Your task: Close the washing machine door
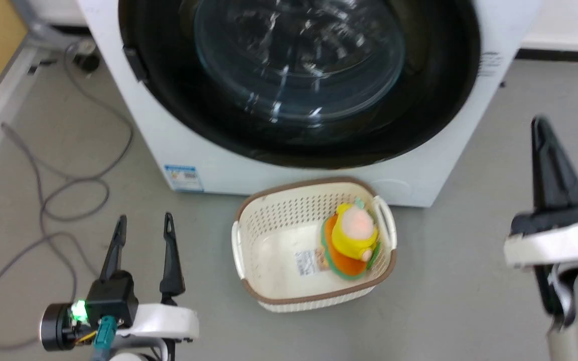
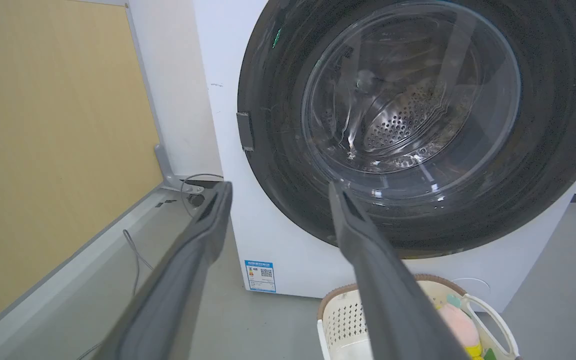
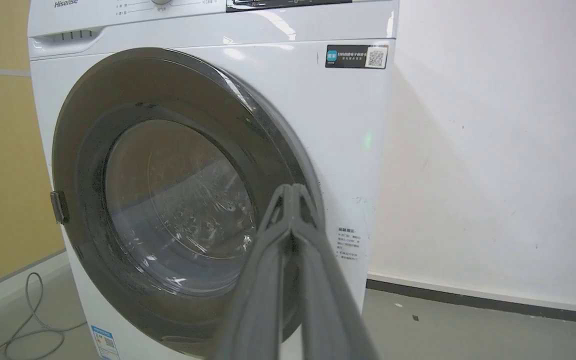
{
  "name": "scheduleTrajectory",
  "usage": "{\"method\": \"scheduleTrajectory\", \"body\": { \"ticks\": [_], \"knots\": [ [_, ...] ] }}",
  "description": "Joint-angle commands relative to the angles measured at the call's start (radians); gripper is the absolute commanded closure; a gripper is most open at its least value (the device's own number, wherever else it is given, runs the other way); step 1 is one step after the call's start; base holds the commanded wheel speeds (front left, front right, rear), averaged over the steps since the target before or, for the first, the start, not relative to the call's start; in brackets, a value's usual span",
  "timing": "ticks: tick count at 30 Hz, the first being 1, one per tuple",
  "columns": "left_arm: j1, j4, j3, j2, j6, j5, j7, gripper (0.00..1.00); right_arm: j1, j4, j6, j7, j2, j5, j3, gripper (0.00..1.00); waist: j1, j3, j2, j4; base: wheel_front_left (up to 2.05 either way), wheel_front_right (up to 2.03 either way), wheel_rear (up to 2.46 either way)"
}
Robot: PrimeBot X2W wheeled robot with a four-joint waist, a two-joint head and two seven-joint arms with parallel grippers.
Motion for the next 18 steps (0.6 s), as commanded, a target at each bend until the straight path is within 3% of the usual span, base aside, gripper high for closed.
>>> {"method": "scheduleTrajectory", "body": {
  "ticks": [1,8,9,11,18],
  "knots": [
    [0.024,0.005,0.004,0.007,-0.004,0.009,-0.004,0.0,0.05,-0.019,-0.001,-0.003,0.018,-0.008,-0.001,1.0,0.0001,-0.039,0.0,-0.034,0.0,0.0,0.0],
    [0.067,0.019,0.009,0.011,-0.001,0.018,-0.004,0.0,0.18,-0.032,-0.001,-0.003,0.063,-0.009,0.013,1.0,0.0001,-0.088,0.0,-0.07,0.0,0.0,0.0],
    [0.071,0.02,0.01,0.011,-0.001,0.018,-0.004,0.0,0.193,-0.027,-0.001,-0.003,0.068,-0.001,0.018,0.85,0.0001,-0.094,0.0,-0.073,0.0,0.0,0.0],
    [0.079,0.025,0.01,0.01,0.0,0.02,-0.004,0.0,0.22,-0.023,-0.001,-0.003,0.074,0.013,0.028,0.0,0.0001,-0.106,0.0,-0.077,0.0,0.0,0.0],
    [0.105,0.041,0.003,0.009,-0.005,0.016,-0.004,0.0,0.327,-0.027,-0.001,-0.003,0.083,0.037,0.095,0.0,0.0001,-0.135,0.0,-0.081,0.0,0.0,0.0]
  ]
}}
